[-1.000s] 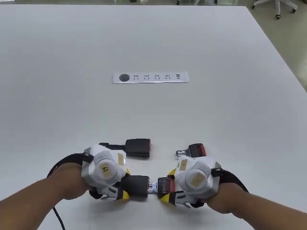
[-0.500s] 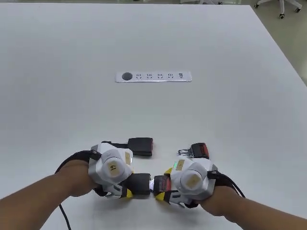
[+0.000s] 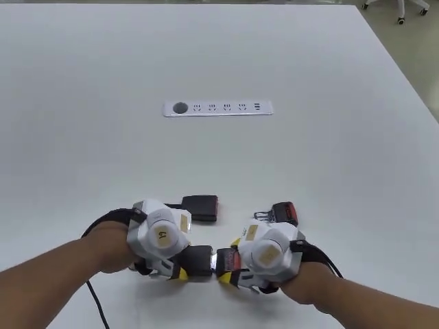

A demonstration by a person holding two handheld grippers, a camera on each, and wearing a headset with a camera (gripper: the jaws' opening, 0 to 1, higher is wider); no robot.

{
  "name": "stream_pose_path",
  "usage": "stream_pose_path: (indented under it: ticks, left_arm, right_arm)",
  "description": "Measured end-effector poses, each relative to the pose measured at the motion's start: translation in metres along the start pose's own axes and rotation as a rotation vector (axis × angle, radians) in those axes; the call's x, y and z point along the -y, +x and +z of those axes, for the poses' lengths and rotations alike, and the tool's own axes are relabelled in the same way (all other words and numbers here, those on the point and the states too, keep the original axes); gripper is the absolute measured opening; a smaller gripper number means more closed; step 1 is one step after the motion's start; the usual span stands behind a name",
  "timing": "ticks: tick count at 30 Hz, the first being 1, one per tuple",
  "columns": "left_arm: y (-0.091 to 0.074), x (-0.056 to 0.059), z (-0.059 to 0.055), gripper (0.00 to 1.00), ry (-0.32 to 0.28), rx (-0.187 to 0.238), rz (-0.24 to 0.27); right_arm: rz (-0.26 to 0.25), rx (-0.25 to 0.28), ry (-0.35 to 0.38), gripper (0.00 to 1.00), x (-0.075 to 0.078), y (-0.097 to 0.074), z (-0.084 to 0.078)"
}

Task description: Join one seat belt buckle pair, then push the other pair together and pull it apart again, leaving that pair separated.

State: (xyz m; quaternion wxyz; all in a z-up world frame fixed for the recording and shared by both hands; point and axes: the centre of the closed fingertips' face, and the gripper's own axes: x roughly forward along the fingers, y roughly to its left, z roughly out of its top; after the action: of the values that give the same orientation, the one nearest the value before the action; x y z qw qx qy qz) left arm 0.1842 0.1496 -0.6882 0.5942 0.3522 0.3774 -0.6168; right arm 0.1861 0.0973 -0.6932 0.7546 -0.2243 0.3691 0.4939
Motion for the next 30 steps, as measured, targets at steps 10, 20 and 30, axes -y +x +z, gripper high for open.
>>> stream_pose_path:
  ticks: [10,20,30]
  left_arm:
    - [0.0025,-0.0019,-0.0032,0.31,0.046,-0.023,-0.028]
    - [0.0035,-0.0032,-0.0042,0.32,0.062,-0.032,-0.028]
    - [0.0026,-0.0022,-0.0030,0.33,0.051,-0.029,-0.023]
  right_arm:
    - [0.010,-0.004,-0.017,0.33,-0.0019,0.0010,0.0020]
    - [0.024,-0.008,-0.037,0.33,-0.0013,0.0010,0.0020]
    - [0.029,-0.007,-0.040,0.34,-0.0010,0.0003,0.0016]
